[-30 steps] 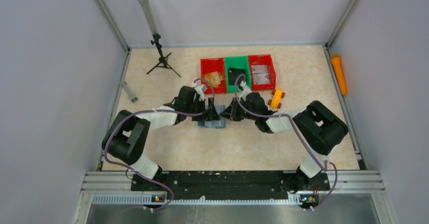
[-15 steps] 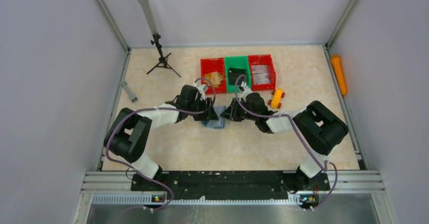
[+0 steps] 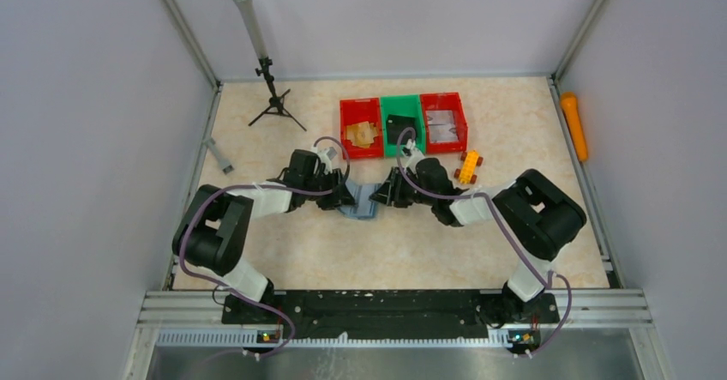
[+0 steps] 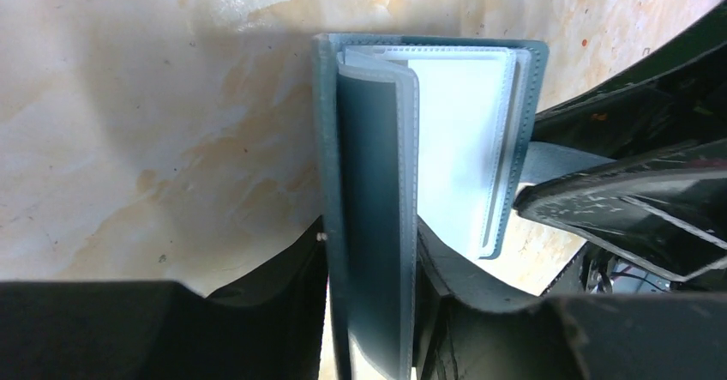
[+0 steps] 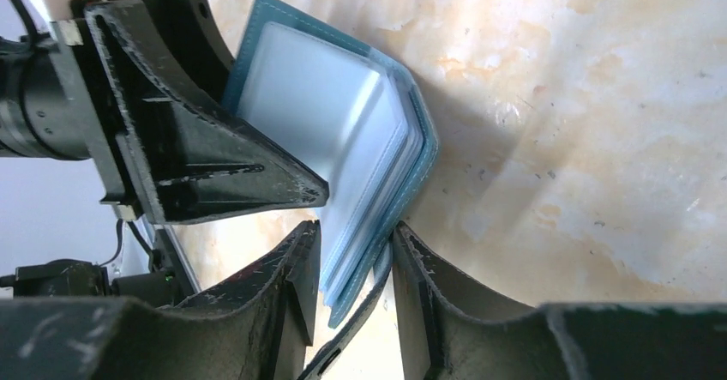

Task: Take the credit cards out of the card holder
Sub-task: Remove the credit card from the card holder.

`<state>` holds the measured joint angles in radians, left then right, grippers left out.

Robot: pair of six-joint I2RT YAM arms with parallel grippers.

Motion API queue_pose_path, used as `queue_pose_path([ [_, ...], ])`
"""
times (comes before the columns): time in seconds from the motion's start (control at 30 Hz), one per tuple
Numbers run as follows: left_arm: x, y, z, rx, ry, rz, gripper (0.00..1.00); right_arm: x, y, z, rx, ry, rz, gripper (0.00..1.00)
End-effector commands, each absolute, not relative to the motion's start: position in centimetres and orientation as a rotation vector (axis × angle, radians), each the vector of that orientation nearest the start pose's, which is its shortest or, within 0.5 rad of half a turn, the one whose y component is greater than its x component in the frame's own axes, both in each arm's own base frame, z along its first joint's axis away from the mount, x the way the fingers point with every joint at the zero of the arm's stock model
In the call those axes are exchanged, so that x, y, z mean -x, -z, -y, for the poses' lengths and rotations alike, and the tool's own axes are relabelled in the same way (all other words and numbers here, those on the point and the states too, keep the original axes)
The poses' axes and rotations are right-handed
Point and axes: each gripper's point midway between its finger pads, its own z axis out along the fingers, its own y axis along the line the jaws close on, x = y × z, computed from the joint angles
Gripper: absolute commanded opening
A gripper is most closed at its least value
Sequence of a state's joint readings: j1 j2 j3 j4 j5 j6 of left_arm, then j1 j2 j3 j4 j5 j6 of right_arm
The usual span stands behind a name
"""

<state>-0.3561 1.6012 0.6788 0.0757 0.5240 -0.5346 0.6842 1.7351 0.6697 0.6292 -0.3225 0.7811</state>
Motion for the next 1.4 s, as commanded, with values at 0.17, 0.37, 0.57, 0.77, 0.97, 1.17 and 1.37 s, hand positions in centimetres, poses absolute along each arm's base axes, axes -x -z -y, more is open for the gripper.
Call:
queue_pose_path([
  [0.17, -28.2, -3.8, 22.3, -0.047, 1.076, -2.508, 0.35, -28.9, -7.8, -35.1, 0.142, -1.277, -2.168, 0.32],
  [0.37, -28.0, -3.4, 22.7, -0.051, 1.115, -2.527, 0.25, -28.8, -7.4, -35.4, 0.149, -1.287, -2.186, 0.23],
  [0.57, -28.0, -3.7, 22.7, -0.055, 1.118, -2.518, 0.15, -28.9, -7.5, -35.3, 0.16, -1.282, -2.183, 0.12],
  [0.77, -28.0, -3.9, 22.5, -0.056, 1.106, -2.507, 0.15, -28.8, -8.6, -35.1, 0.171, -1.282, -2.139, 0.06],
  [0.97, -28.2, -4.2, 22.3, -0.056, 1.086, -2.494, 0.2, -28.5, -10.7, -34.8, 0.196, -1.306, -2.05, 0.04],
  [1.17, -28.2, -4.4, 22.1, -0.059, 1.069, -2.48, 0.21, -28.0, -12.1, -34.9, 0.223, -1.354, -1.982, 0.03],
  [1.37, -28.3, -4.6, 22.1, -0.063, 1.066, -2.471, 0.22, -27.9, -12.3, -34.9, 0.224, -1.362, -1.975, 0.02],
])
